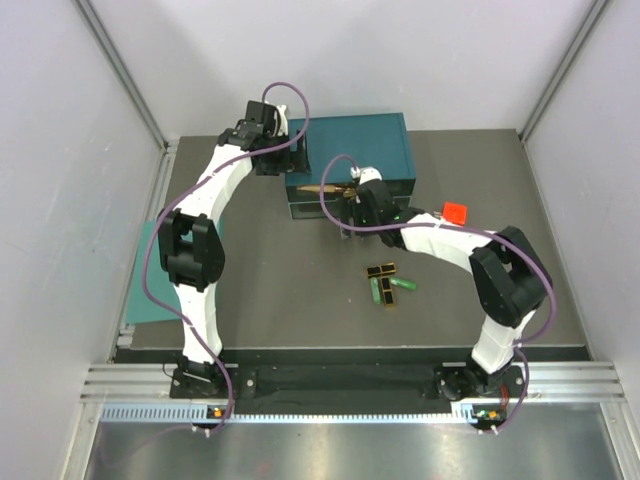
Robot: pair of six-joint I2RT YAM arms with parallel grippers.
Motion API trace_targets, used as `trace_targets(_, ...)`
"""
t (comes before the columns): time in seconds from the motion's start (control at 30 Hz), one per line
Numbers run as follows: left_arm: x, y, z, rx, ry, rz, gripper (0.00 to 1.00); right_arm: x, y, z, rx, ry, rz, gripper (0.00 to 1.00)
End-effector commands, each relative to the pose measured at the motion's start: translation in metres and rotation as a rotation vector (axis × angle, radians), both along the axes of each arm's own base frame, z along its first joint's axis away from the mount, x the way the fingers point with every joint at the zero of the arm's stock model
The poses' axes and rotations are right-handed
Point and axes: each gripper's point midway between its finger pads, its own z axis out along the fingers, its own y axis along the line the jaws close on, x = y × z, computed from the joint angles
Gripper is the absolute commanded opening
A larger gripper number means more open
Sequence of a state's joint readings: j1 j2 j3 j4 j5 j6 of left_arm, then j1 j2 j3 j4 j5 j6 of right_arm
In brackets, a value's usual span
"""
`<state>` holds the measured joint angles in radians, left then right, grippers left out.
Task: Organize the makeup
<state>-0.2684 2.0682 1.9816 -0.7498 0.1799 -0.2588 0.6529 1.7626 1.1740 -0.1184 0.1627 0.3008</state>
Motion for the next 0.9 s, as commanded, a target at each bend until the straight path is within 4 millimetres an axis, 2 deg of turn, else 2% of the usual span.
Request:
trace_targets(0.0, -0.013, 0.009, -0.019, 0.043, 0.057, -0.014, 0.99, 0.023, 0.017, 0.017, 0.09, -0.107, -0.05, 0.85)
trace_targets(0.27, -0.015, 0.005, -0.017, 0.025, 0.049, -0.035, 0.99, 0.045, 0.032, 0.011, 0.111, -0.148, -0.083, 0.84)
trace_targets(0.5, -0.018, 0.002, -0.023, 0.006, 0.065, -0.044, 0.99, 0.054, 0.029, 0.012, 0.063, -0.225, -0.152, 0.84)
trace_targets(0.87, -0.022, 0.003, -0.031, 0.014, 0.084, -0.049, 0.99, 0.07, 0.037, 0.007, 0.069, -0.248, -0.202, 0.74)
